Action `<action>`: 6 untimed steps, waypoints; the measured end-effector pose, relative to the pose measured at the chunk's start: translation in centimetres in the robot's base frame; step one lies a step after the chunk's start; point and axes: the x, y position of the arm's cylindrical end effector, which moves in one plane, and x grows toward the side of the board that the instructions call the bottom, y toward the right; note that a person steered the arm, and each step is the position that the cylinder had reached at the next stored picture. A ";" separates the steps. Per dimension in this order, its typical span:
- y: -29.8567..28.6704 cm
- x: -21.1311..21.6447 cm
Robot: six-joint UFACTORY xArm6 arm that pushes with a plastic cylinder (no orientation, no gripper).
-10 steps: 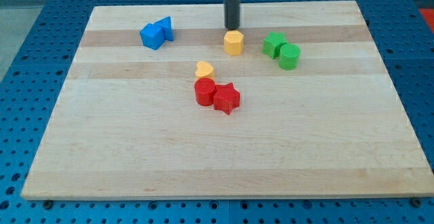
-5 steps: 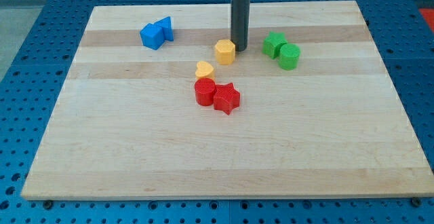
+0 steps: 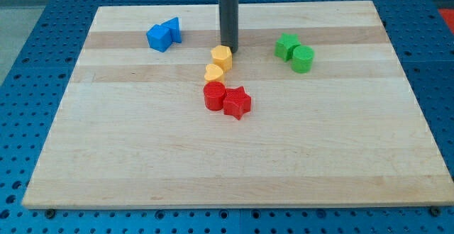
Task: Slide the yellow hexagon to the top left of the red circle
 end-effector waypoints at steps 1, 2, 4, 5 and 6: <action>-0.8 1.3; -0.9 4.1; -1.7 8.2; -1.7 7.8; 0.9 7.1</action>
